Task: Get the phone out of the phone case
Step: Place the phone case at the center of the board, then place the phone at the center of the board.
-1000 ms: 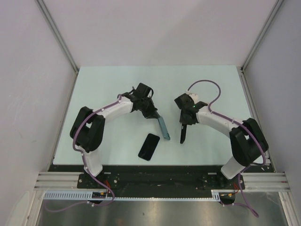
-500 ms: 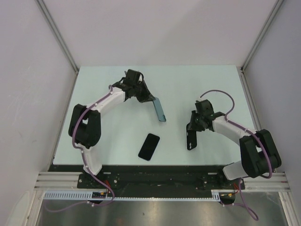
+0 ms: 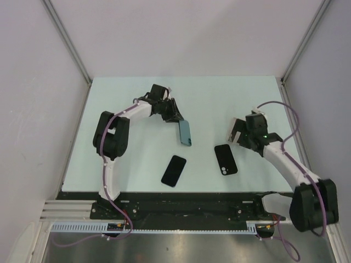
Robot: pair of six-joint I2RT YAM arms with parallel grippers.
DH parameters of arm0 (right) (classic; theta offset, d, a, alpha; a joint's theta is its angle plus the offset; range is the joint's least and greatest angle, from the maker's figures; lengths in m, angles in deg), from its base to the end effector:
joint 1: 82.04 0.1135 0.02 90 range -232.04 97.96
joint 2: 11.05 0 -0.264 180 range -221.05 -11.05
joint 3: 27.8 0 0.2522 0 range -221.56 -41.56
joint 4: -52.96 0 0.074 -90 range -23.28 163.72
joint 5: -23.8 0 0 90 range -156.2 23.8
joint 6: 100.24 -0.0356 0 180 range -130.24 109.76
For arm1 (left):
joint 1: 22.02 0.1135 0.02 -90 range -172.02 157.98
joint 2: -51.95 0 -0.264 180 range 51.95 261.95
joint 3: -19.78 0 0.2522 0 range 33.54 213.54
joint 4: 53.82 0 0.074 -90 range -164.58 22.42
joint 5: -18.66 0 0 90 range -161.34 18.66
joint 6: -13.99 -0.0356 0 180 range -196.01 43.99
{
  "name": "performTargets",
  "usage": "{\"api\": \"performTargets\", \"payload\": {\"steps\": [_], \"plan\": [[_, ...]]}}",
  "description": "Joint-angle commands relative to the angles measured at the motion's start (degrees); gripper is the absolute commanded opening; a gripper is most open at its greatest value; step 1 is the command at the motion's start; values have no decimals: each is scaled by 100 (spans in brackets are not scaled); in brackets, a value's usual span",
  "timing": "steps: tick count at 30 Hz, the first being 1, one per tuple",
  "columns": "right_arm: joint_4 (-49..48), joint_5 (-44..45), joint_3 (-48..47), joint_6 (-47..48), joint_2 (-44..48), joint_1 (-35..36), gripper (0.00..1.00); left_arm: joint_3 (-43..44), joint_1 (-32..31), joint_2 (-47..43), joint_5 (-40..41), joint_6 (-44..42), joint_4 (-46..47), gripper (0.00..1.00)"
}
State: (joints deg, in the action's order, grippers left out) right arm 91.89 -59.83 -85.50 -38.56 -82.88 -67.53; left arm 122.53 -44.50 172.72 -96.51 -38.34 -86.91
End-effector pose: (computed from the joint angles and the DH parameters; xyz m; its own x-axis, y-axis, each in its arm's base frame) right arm 0.2411 0.0583 0.2153 -0.7687 0.2881 -0.5711 0.2047 0.9567 0.2070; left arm 0.4207 -0.1905 0.1796 -0.9315 -0.2131 -0.2947 0.0297 0.7630 -0.6457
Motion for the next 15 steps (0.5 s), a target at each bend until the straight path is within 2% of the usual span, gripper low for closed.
{"api": "performTargets", "payload": {"steps": [1, 2, 4, 5, 9, 15], "plan": [[699, 470, -132, 115, 1021, -394, 100, 330, 51, -27, 64, -409, -97, 47], [796, 453, -167, 142, 1153, -465, 100, 338, 51, -27, 108, -418, -158, 67], [1059, 426, -202, 203, 1478, -675, 100, 356, 51, -88, 258, -488, -246, 86], [1139, 400, -202, 212, 1566, -729, 100, 391, 51, -115, 328, -524, -342, 99], [1481, 409, -246, 186, 1970, -853, 100, 523, 60, -387, 662, -734, -703, 100], [1614, 330, -369, -7, 2060, -870, 100, 172, 60, -1467, 1032, -928, -958, 100]]}}
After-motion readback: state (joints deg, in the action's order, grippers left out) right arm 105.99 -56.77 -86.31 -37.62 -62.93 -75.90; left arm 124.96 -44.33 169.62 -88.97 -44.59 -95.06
